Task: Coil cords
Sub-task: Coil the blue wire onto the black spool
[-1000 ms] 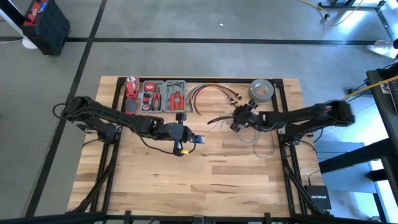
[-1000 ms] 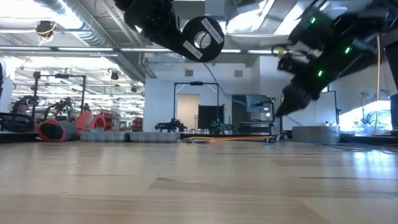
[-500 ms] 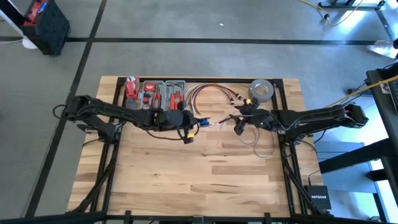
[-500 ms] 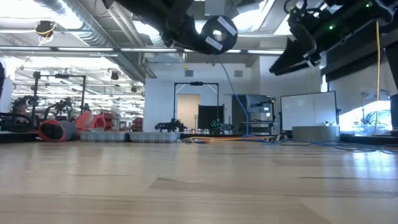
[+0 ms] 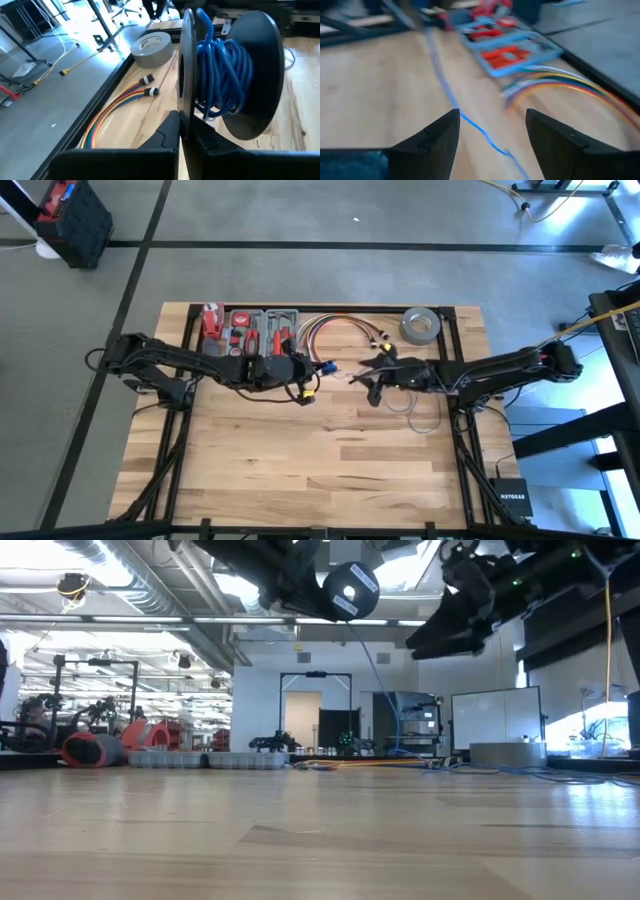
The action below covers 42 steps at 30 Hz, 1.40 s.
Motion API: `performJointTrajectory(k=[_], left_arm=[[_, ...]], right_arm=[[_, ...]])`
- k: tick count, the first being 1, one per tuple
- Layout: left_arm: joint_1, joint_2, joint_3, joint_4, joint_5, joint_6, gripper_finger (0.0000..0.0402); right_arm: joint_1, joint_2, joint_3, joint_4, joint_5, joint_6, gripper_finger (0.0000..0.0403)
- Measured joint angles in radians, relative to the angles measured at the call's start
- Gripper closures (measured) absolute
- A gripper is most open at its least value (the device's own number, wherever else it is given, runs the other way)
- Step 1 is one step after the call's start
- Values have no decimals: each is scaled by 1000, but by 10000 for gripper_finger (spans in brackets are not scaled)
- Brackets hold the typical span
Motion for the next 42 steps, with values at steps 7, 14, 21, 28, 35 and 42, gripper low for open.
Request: performJointTrajectory(k=[7,14,21,28,35,42], left_arm=[[0,0,0,25,0,-4,402],[-12,0,0,7,0,-3,402],[-14,0,0,16,0,2,402],[-30,0,0,38,0,14,401],[-52,0,0,17,0,61,402],[-45,0,0,-56,0,132,402]], right_arm=[[1,193,1,223,-16,-142,171],[39,309,19,286,64,-275,171],[39,315,44,279,76,-297,223],[39,347,43,291,66,-294,317],[39,335,43,257,199,-298,389],[40,217,44,143,290,-264,395]])
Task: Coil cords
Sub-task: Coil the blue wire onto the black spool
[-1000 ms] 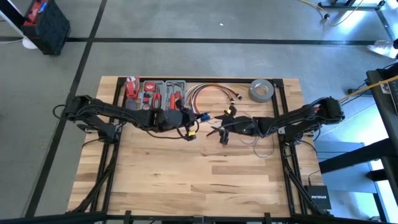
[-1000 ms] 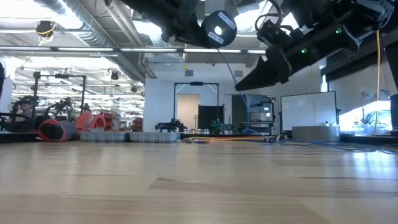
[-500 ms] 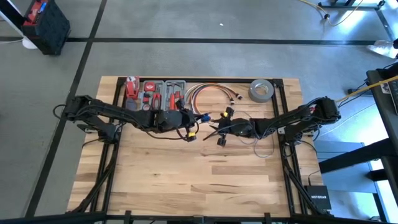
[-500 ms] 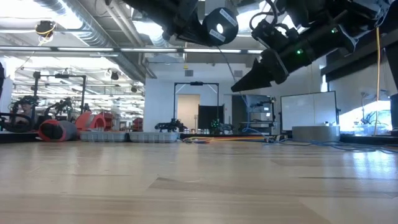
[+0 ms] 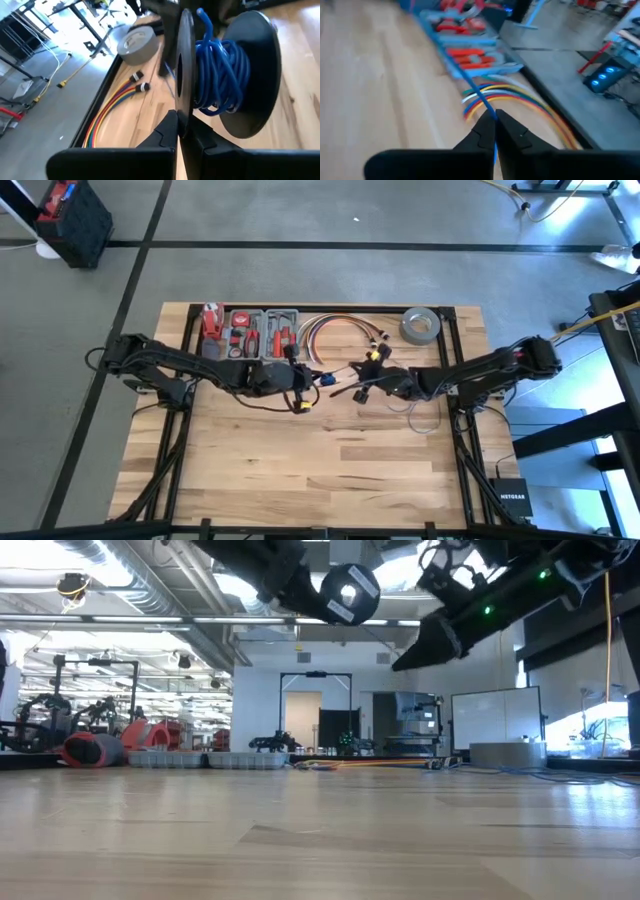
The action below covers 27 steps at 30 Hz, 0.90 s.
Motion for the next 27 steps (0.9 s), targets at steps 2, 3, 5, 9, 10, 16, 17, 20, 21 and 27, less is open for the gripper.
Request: performJointTrajectory(k=[2,3,5,9,10,16,17,20,21,27], left_arm=[[5,0,0,-23,-1,0,402],[8,0,0,-33,-2,-9,401],[19,7,0,-37,-3,-32,402],[40,46,0,-25,-36,-29,401],[48,62,0,-21,-39,-29,401],[85,129,5,78,-133,-33,401],[88,133,6,94,-138,-28,401],[96,152,6,158,-138,-27,401],[98,155,5,175,-138,-29,402],[101,159,5,236,-40,-62,401]], right_arm=[[0,-42,0,-21,17,14,392],[0,-60,0,-36,17,20,392],[1,-95,0,-58,18,35,397],[30,-138,0,-61,7,94,395],[42,-142,0,-41,2,100,395],[93,-104,0,182,-101,74,398],[97,-89,0,220,-118,73,397],[97,-36,0,299,-144,74,394],[97,-14,0,317,-147,74,394],[105,82,11,464,-155,69,395]])
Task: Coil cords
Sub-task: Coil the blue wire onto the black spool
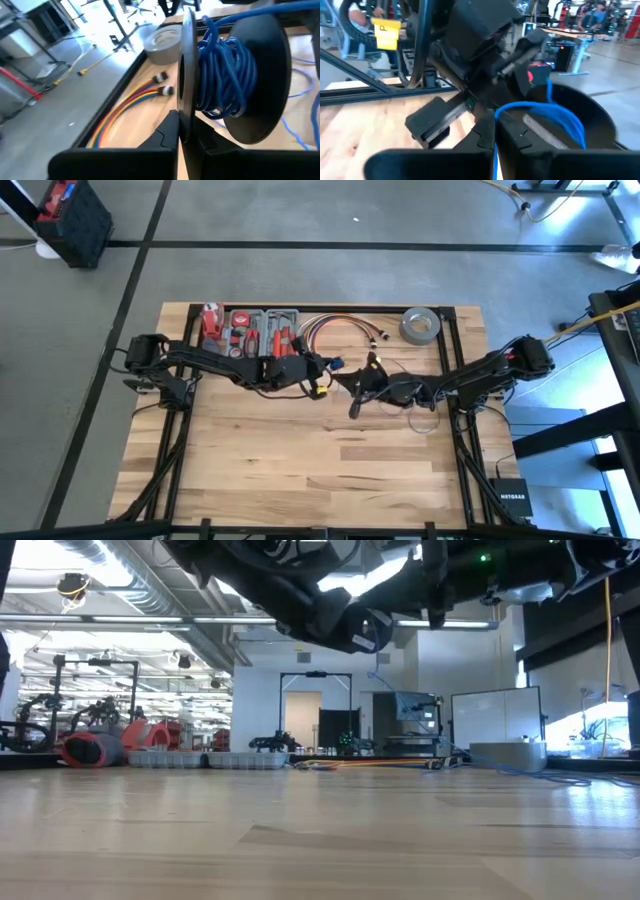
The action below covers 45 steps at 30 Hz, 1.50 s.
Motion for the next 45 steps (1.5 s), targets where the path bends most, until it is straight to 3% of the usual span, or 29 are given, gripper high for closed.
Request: performJointTrajectory(k=[5,11,28,42,45], left_arm=[[-1,0,0,3,18,-16,401],[-15,0,0,51,153,7,402],[-43,-29,-1,67,162,-19,402],[-48,-40,-1,78,161,-9,402],[-47,-40,-1,77,161,-12,402]], right_arm=[[0,29,37,-6,-3,-21,393],[0,30,47,-48,-48,-22,392],[0,28,51,-172,-86,-99,391],[-1,29,47,-104,-101,-81,390],[-1,29,47,-111,-102,-70,374]])
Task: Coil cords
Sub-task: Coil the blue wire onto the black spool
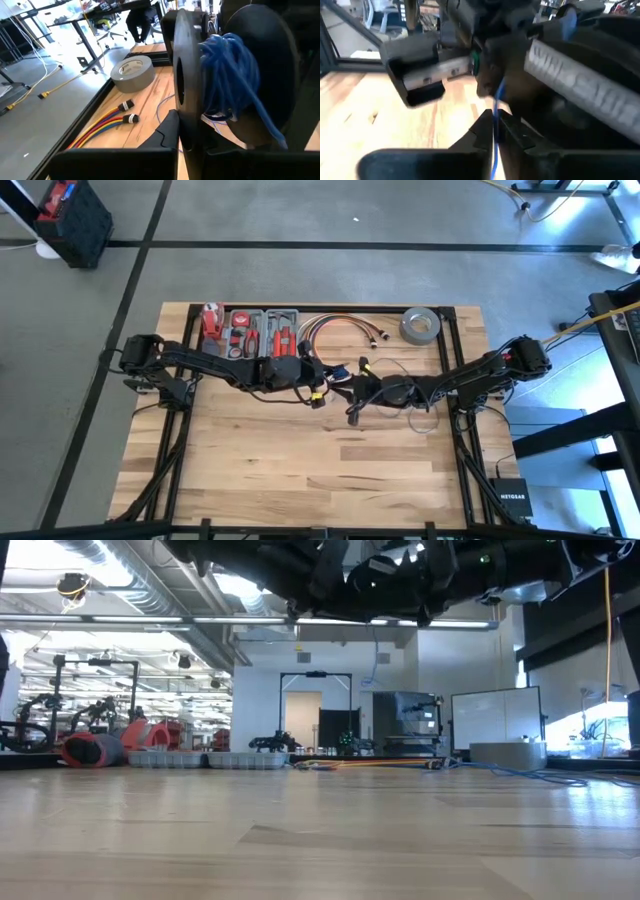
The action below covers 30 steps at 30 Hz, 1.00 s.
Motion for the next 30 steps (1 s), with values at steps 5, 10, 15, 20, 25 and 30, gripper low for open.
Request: performJointTrajectory(k=[5,10,15,20,25,30], left_arm=[[0,-2,2,26,-1,-13,402],[-5,-8,2,32,0,-11,402],[-7,-17,2,18,-1,12,402],[-9,-17,3,-1,0,32,402],[-14,-18,3,-26,-4,66,402],[-18,-14,1,-18,-8,71,402]], right_arm=[[0,2,-2,-7,-49,6,310],[0,2,-2,-49,-114,-11,263],[18,-25,-1,-102,-34,-84,256],[94,-112,-1,-191,130,-156,256],[150,-227,-1,-297,205,-164,255],[177,-306,1,-376,221,-164,255]])
